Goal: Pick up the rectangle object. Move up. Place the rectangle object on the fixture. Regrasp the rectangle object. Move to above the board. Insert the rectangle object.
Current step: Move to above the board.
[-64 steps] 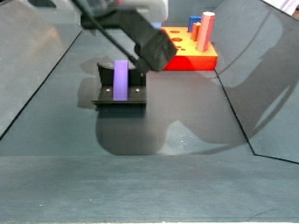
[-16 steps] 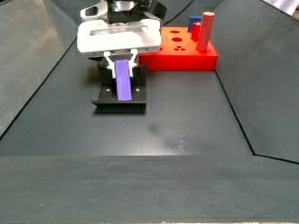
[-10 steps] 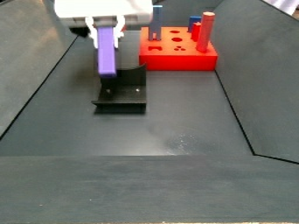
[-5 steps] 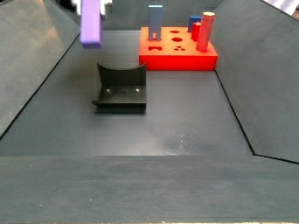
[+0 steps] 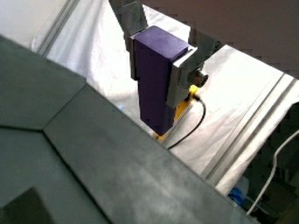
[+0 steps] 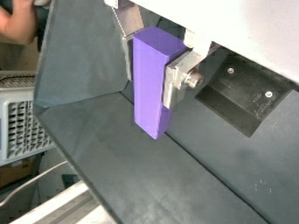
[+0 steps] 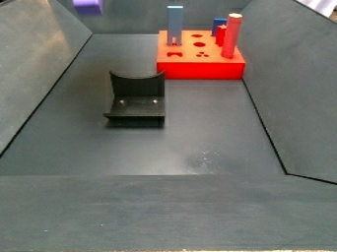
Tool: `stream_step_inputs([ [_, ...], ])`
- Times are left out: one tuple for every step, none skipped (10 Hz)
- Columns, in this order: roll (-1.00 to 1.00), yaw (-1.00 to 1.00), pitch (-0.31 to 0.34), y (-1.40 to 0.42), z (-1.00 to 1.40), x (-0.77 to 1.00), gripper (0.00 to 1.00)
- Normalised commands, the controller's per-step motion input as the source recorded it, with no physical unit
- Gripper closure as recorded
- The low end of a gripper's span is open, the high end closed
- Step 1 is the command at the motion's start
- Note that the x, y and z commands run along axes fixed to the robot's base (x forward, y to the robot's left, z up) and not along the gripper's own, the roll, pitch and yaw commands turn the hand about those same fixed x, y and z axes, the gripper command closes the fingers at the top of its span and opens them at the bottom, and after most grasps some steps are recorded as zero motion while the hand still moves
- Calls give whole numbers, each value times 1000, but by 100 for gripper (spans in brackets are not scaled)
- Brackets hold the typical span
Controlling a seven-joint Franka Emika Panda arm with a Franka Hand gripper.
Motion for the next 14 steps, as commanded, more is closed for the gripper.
stream_step_inputs([
  [-1000, -41, -21, -1000, 263, -703, 100],
  [-1000, -43, -35, -1000, 253, -706, 100],
  [-1000, -47, -57, -1000, 270, -739, 100],
  [-1000, -50, -66, -1000, 258, -765, 100],
  [-1000, -58, -71, -1000, 261, -766, 100],
  [-1000, -64, -71, -1000, 267, -781, 100],
  [-1000, -69, -75, -1000, 267, -804, 100],
  [-1000, -74, -76, -1000, 265, -823, 100],
  [-1000, -79, -85, -1000, 273, -871, 100],
  [-1000, -83, -91, -911, 247, -838, 100],
  [-1000, -84, -95, -701, 192, -677, 100],
  [-1000, -81, -101, -252, 67, -309, 100],
  [-984, -83, -102, -113, 27, -188, 100],
  [-690, -53, -50, -25, 9, -81, 100],
])
